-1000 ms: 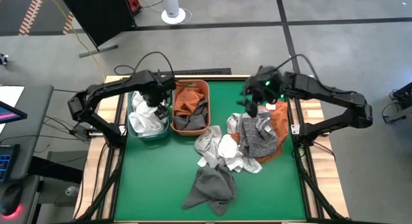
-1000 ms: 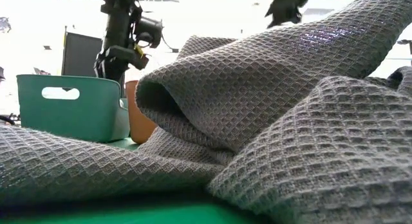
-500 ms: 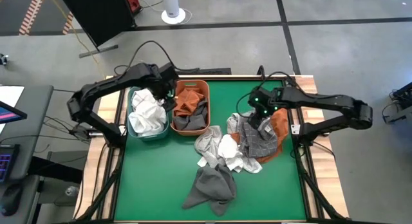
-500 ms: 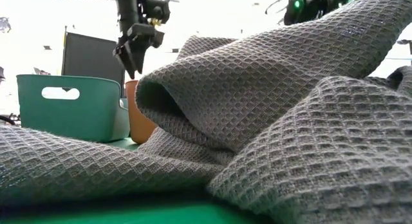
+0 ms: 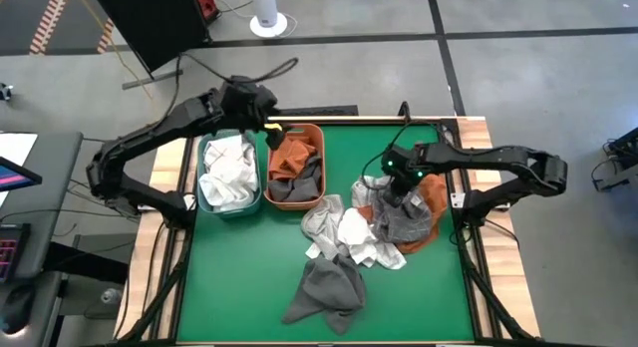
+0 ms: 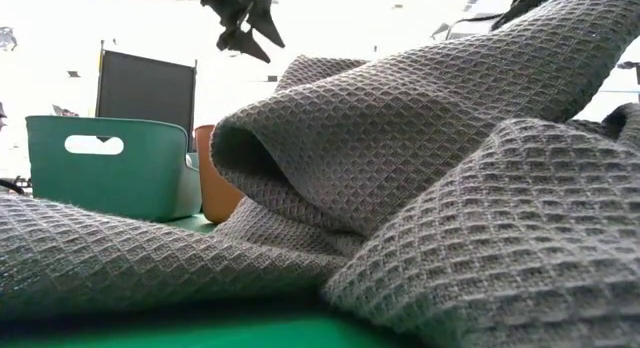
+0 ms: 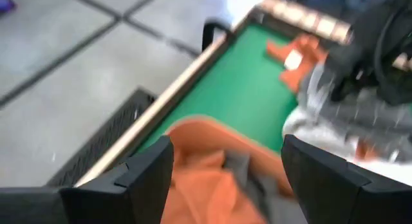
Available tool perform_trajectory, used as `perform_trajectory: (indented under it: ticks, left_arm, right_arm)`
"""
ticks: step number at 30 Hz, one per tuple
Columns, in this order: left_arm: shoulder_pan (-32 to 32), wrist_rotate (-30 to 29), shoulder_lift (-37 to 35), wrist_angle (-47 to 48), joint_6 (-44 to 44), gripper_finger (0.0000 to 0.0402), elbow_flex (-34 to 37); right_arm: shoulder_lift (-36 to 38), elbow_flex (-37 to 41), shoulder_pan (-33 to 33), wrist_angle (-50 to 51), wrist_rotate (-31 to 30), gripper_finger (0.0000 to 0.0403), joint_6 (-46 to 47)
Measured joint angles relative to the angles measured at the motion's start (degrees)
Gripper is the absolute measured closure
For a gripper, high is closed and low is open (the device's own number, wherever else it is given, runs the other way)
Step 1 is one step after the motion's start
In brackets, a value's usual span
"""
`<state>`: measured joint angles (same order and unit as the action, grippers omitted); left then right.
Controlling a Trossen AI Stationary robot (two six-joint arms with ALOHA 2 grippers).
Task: Sort towels by color in basket
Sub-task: Put the gray/white towel into the orange bin
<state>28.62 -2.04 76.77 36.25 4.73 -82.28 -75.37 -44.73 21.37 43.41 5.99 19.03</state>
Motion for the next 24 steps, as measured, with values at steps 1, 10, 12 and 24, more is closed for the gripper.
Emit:
perform_trajectory:
  ticks: [1,10,12,24]
  left_arm:
    - [0.00,0.02,-0.37,-1.39,0.02,0.0125,0.00]
    - [-0.92,6.95,-0.81,-10.41,1.86,0.0125,-0.02]
    - [-1.31,7.27,-0.81,-11.00,1.32,0.0125,-0.02]
    - [-1.40,7.30,-0.79,-9.68,-0.02,0.0125,-0.02]
  right_arm:
    - [0.01,-0.97,0.00,-0.75,0.14,0.0385,0.12]
    - [5.44,-16.02,2.85,-10.36,0.49,0.0389,-1.76]
    - [6.05,-19.64,3.73,-11.03,1.16,0.0389,-2.84]
    - [2.48,-23.11,0.68,5.41,3.59,0.0238,-14.33]
